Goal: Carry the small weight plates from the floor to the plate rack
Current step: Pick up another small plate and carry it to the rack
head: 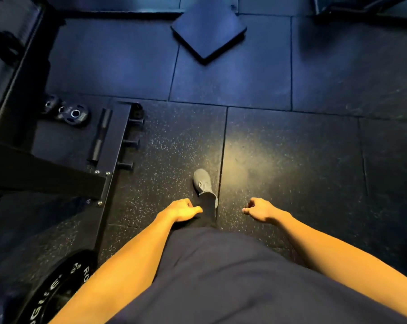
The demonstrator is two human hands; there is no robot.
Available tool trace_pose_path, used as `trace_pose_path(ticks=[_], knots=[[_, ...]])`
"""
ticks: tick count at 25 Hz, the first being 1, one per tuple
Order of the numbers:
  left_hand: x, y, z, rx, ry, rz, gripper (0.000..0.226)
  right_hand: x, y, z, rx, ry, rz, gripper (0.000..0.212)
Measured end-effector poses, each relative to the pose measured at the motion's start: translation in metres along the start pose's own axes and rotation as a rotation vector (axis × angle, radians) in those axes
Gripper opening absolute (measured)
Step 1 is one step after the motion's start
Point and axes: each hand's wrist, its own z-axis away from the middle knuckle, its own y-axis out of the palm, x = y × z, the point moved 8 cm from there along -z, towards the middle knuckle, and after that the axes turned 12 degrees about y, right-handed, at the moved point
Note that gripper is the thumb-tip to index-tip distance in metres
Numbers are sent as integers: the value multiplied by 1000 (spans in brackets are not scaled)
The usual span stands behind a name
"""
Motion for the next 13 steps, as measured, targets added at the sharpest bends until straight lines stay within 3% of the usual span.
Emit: trace_pose_path(ticks=[6, 13], knots=[[-33, -142, -101, 102, 0, -64, 54, 116, -143, -72, -33, -38, 61, 38], [-94, -374, -188, -130, 79, -16, 47, 253, -339, -138, -194, -72, -110, 34]])
